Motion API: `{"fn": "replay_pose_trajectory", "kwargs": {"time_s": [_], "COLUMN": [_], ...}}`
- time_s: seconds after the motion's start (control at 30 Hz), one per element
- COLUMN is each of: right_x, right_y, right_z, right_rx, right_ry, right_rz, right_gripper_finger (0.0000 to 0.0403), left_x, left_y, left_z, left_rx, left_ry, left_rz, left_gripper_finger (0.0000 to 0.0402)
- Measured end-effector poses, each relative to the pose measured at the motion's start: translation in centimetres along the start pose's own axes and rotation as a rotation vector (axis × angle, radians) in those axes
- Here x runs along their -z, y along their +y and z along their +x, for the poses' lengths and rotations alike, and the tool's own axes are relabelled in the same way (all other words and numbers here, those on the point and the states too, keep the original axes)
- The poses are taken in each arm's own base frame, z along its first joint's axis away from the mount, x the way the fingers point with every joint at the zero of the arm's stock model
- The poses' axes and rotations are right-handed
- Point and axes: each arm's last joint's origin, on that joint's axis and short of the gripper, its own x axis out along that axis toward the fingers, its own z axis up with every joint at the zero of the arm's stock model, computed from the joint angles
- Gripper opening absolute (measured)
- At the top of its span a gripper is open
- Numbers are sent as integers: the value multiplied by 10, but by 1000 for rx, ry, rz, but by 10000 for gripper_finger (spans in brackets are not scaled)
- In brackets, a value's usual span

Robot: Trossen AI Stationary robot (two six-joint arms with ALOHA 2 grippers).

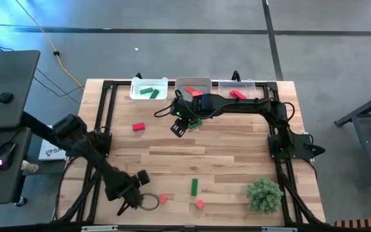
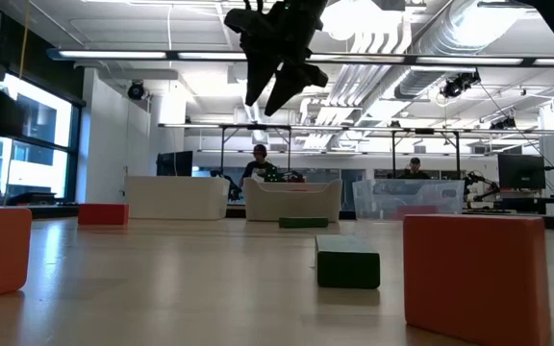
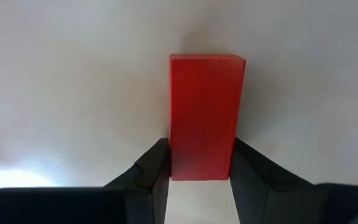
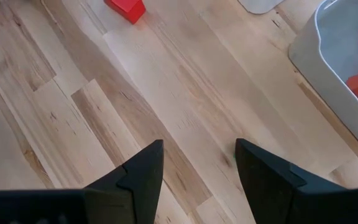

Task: Sort & place blocks by color
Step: Put the red wooden block into the transparent bin

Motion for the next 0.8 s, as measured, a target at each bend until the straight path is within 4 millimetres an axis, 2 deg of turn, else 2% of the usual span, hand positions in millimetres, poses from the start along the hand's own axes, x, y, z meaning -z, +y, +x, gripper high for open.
{"fn": "replay_pose_trajectory", "kwargs": {"time_s": [0.37, 0.63, 0.8], "right_x": [-2, -11, -20], "right_y": [-3, -21, -31], "right_z": [0, 3, 5], "right_rx": [2, 12, -64], "right_ry": [0, -3, 1], "right_rz": [8, 51, 80], "right_gripper_finger": [188, 188, 188], "left_x": [31, 63, 86], "left_y": [42, 63, 77], "left_z": [-37, -75, -94], "left_rx": [-153, -326, -449], "left_ry": [-57, -143, -170], "left_rz": [-186, -328, -442], "left_gripper_finger": [108, 108, 108]}}
